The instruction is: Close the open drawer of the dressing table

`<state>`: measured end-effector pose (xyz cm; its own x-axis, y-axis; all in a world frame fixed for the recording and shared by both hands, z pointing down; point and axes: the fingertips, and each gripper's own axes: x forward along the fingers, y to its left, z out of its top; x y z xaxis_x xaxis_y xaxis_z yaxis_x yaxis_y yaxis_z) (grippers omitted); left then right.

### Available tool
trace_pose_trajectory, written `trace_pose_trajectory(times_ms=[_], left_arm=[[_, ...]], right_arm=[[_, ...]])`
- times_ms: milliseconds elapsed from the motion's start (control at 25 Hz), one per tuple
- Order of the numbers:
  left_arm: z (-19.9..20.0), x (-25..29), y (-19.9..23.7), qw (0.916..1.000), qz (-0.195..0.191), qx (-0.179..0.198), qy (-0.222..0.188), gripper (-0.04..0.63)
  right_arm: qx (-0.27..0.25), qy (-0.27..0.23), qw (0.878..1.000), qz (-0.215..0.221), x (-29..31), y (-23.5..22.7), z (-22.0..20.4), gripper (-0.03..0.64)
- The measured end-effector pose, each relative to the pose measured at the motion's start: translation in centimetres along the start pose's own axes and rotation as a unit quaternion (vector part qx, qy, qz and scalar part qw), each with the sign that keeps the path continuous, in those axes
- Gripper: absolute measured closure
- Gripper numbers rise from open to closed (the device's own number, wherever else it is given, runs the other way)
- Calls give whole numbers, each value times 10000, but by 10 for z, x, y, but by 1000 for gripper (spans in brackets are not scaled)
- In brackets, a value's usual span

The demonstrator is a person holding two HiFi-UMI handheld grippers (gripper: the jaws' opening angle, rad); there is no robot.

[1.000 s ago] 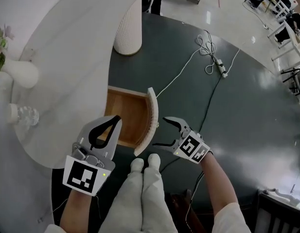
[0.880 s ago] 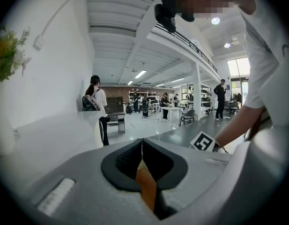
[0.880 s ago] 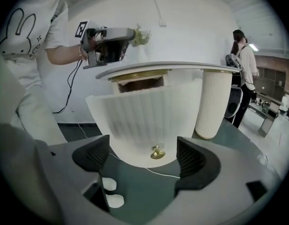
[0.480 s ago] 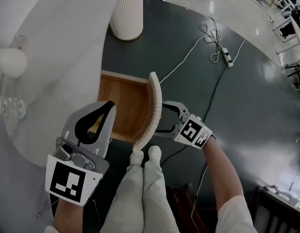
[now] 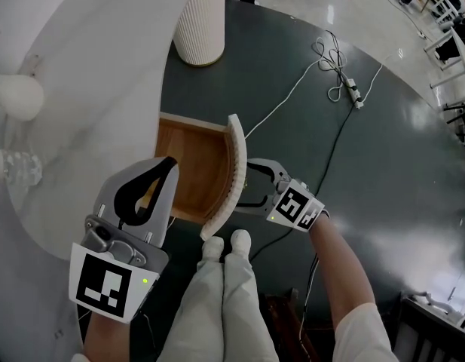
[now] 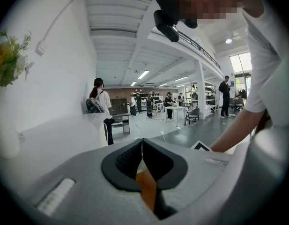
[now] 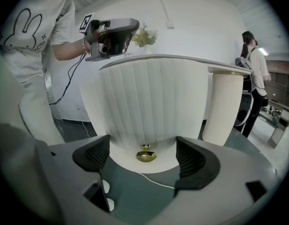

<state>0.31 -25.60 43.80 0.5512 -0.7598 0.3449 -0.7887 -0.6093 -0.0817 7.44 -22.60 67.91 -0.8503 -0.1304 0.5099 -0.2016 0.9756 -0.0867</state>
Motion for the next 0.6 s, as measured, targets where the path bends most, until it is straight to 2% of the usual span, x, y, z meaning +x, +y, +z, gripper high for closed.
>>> trace_pose_trajectory(times_ms=[200, 440, 600], left_arm=[[-2, -1, -3, 9999, 5, 112, 101, 578], [-12, -3, 8, 9994, 269, 108, 163, 578], [-14, -2, 19, 9977, 468, 409, 287, 578]], right_arm=[[83, -169, 9998, -41, 5, 1, 2, 175], [150, -284, 9995, 5, 14, 0, 5, 176], [143, -248, 9996, 20, 25, -4, 12, 178]])
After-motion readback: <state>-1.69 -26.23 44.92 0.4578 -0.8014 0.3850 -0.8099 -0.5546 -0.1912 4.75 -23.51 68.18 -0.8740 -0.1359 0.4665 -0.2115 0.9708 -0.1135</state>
